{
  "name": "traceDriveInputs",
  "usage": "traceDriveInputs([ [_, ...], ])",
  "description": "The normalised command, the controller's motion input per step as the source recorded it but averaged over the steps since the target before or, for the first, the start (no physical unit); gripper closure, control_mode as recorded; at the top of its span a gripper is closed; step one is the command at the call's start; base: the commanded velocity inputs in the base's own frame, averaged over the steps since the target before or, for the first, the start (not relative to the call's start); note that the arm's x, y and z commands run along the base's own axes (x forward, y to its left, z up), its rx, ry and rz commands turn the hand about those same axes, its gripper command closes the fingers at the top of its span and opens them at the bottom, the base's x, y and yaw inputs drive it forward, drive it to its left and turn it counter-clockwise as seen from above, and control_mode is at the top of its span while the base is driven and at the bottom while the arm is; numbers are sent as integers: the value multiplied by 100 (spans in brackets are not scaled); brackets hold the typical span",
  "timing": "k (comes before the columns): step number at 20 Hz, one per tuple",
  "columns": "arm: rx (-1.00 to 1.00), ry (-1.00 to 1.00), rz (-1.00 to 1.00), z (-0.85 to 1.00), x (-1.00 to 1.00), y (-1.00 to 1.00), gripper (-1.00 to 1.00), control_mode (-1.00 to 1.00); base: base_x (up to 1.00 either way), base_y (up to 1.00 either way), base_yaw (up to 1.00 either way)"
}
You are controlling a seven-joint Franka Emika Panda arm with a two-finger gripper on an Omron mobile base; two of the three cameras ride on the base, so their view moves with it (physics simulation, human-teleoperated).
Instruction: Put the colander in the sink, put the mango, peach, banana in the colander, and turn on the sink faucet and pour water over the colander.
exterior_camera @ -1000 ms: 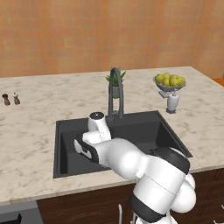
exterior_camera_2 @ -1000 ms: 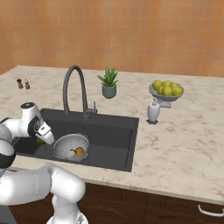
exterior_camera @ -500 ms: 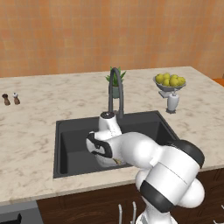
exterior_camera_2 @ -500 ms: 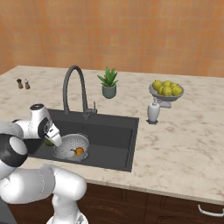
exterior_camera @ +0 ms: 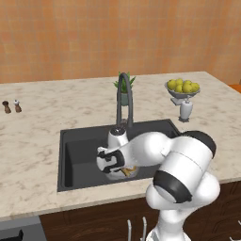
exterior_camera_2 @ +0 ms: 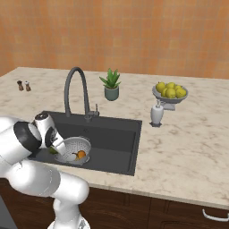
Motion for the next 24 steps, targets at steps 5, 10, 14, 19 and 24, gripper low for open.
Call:
traceDriveInputs([
  [5, 0, -1, 0, -9, 23, 0, 100, -100, 0, 0, 0],
  [10, 0, 0, 0, -26, 23, 0, 100, -100, 0, 0, 0],
  [14, 0, 0, 0, -25, 9, 0, 100, -100, 0, 0, 0],
  [19, 0, 0, 0, -6, 0, 3, -100, -100, 0, 0, 0],
  [24, 0, 0, 0, 0, 0, 0, -100, -100, 0, 0, 0],
])
